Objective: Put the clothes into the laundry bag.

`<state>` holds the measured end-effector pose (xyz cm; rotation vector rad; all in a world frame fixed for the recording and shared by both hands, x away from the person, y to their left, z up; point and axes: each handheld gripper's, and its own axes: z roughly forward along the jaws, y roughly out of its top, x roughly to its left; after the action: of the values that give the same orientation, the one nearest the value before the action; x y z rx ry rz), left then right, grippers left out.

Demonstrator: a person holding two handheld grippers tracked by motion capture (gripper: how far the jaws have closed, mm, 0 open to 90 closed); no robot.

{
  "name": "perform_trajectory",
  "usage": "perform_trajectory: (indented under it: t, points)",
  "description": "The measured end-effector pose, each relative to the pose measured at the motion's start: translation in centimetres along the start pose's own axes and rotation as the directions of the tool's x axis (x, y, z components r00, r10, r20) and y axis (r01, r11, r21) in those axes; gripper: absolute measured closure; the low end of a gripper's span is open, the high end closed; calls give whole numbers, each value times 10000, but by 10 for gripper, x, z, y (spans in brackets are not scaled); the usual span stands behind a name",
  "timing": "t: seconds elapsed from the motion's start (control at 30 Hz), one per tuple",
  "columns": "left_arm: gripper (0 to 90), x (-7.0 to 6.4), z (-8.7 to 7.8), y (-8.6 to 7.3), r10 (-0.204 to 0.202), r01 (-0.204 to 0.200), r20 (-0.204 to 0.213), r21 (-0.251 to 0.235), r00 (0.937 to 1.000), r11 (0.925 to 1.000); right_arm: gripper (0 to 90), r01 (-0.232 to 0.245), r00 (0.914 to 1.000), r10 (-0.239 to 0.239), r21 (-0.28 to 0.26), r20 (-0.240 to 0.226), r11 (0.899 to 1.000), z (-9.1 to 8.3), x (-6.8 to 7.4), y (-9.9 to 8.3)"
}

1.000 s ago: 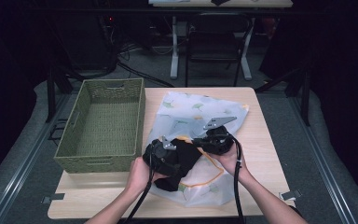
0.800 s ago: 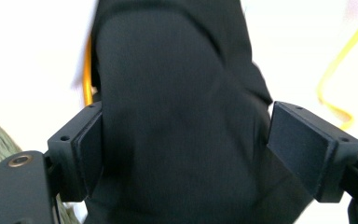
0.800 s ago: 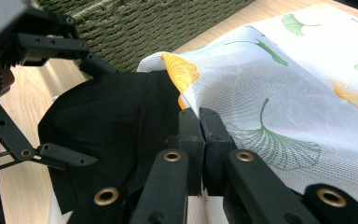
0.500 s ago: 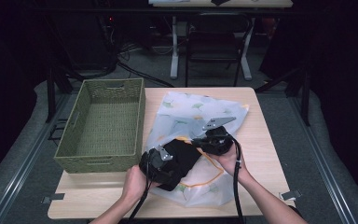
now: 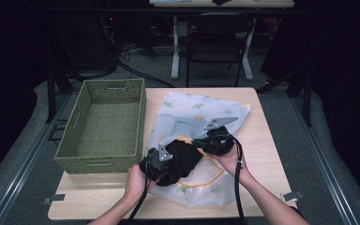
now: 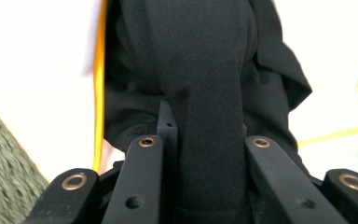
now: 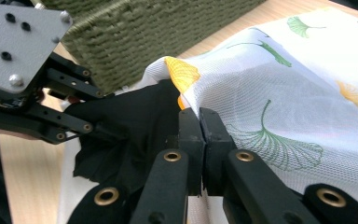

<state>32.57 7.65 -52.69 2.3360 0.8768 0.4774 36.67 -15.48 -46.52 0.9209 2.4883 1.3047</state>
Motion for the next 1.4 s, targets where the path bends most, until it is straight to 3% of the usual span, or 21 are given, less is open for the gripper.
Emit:
perform_trajectory:
  t: [0.17, 0.2, 0.43, 0.63, 0.8, 0.9, 1.13, 1.27, 1.33, 1.4]
  points:
    - [774, 0, -1, 16, -266, 258, -113, -703, 9996, 9972, 891, 26, 10000, -28, -260, -93, 9997, -4, 2, 3]
    - [775, 0, 1, 19, -167, 159, -110, -678, 9998, 9976, 891, 35, 9999, -39, -281, -129, 9996, -4, 3, 4]
    - [772, -5, 22, 29, -600, 555, -345, -1195, 9976, 9913, 891, -51, 9997, 42, -376, -236, 9993, -6, 3, 4]
    - [712, -1, 35, 21, -672, 648, -223, -926, 9975, 9936, 891, -222, 9995, 218, -144, -209, 9997, -4, -2, 0]
    - [476, 2, 22, 20, -579, 579, 16, -779, 9983, 9953, 891, -274, 9995, 273, -87, -164, 9996, -3, -2, 0]
    - [386, 2, 12, 19, -475, 484, 144, -703, 9988, 9964, 891, -234, 9996, 232, -109, -151, 9997, -3, -1, 1]
    - [289, 0, -6, 11, -436, 454, 303, -644, 9986, 9969, 891, -246, 9996, 244, -131, -147, 9996, -4, -1, 1]
    - [284, 0, 3, 4, -697, 710, 365, -363, 9969, 9968, 890, -251, 9995, 249, -86, -178, 9996, -3, 0, 1]
    - [246, -2, 12, 0, -1105, 1117, 444, -234, 9929, 9935, 891, -254, 9995, 252, -90, -204, 9996, -3, 0, 1]
    - [240, -4, 20, -2, -1127, 1135, 347, -220, 9930, 9933, 891, -249, 9995, 247, -79, -216, 9997, -2, 0, 1]
